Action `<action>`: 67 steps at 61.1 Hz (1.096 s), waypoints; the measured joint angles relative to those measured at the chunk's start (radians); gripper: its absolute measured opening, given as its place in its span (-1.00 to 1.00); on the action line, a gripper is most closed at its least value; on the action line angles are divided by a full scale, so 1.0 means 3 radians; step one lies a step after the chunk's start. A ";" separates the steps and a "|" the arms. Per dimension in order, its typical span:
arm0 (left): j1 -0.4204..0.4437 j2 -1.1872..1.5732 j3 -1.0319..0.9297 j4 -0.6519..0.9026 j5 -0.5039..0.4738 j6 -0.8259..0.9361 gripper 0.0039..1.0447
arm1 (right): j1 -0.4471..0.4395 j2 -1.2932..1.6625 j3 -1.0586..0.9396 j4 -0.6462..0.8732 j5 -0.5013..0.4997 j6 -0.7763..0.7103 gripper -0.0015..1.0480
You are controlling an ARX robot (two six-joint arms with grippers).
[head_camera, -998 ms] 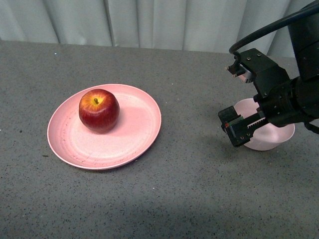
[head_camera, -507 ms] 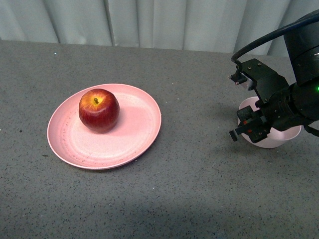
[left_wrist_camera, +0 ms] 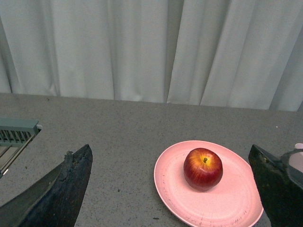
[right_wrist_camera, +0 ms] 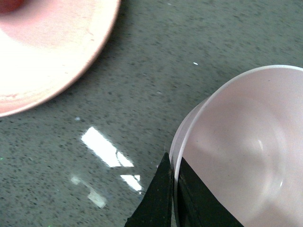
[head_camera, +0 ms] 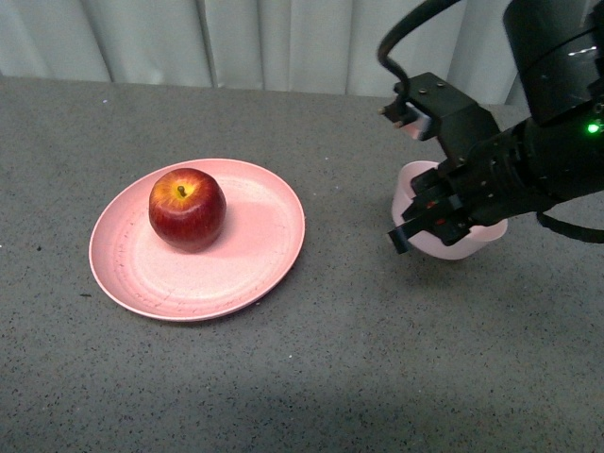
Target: Move apple from plate to bowl
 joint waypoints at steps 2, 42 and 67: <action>0.0000 0.0000 0.0000 0.0000 0.0000 0.0000 0.88 | 0.0045 0.0004 0.0005 -0.0003 -0.0008 0.0001 -0.98; 0.0000 0.0000 0.0000 0.0000 -0.0001 0.0000 0.88 | 0.0381 0.0197 0.0179 -0.0014 -0.0235 0.0008 -0.98; 0.0000 0.0000 0.0000 0.0000 0.0000 0.0000 0.88 | 0.0390 0.0151 0.0001 0.0393 -0.0370 0.0056 -0.23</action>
